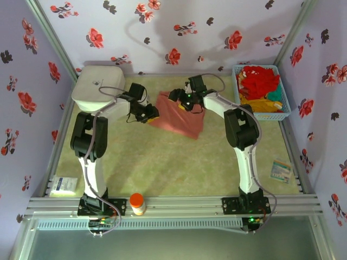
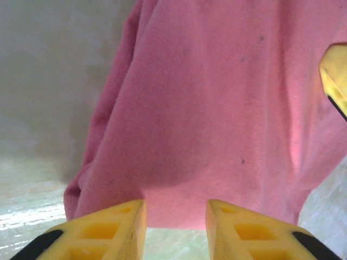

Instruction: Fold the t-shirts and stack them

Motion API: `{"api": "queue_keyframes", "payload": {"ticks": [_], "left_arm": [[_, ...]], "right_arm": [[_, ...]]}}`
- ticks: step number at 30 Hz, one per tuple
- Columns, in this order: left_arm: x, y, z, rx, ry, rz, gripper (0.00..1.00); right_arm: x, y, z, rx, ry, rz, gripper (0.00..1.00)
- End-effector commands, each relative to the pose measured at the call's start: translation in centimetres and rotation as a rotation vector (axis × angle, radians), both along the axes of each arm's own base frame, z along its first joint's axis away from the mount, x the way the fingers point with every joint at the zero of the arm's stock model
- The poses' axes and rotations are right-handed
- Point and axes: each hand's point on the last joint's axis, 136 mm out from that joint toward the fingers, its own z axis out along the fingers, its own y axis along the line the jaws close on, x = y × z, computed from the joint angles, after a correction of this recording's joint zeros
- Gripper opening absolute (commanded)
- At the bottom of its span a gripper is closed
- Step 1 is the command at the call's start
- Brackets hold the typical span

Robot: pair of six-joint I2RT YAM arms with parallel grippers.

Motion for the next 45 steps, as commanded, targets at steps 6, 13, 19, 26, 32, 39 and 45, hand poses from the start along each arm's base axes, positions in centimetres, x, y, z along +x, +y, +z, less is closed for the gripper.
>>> {"api": "queue_keyframes", "payload": {"ticks": [6,13,19,26,32,39,45], "left_arm": [[-0.7,2.2,-5.3,0.143,0.082,0.02,0.31],[-0.7,3.0,-6.6,0.17,0.124,0.027,0.28],[0.9,2.3,-1.5,0.14,0.002,-0.005,0.32],[2.8,1.5,-0.3,0.133,-0.061,-0.053,0.42],[4.0,-0.2,-0.2,0.041,-0.1,-0.035,0.41],[4.2,-0.4,-2.7,0.048,-0.038,-0.014,0.36],[3.9,-0.9,-3.6,0.068,-0.029,-0.026,0.3]], "right_arm": [[5.4,-5.1,-2.7,0.129,0.042,-0.137,0.75],[5.5,-6.1,-3.2,0.243,0.08,-0.158,0.75],[5.1,-6.5,1.4,0.231,0.001,-0.125,0.76],[2.7,-7.5,6.0,0.17,-0.069,-0.087,0.76],[-0.5,-8.9,6.9,0.087,-0.073,-0.08,0.76],[-4.7,-11.3,6.3,-0.029,-0.066,-0.106,0.76],[-8.0,-12.9,5.5,-0.079,-0.047,-0.132,0.75]]}}
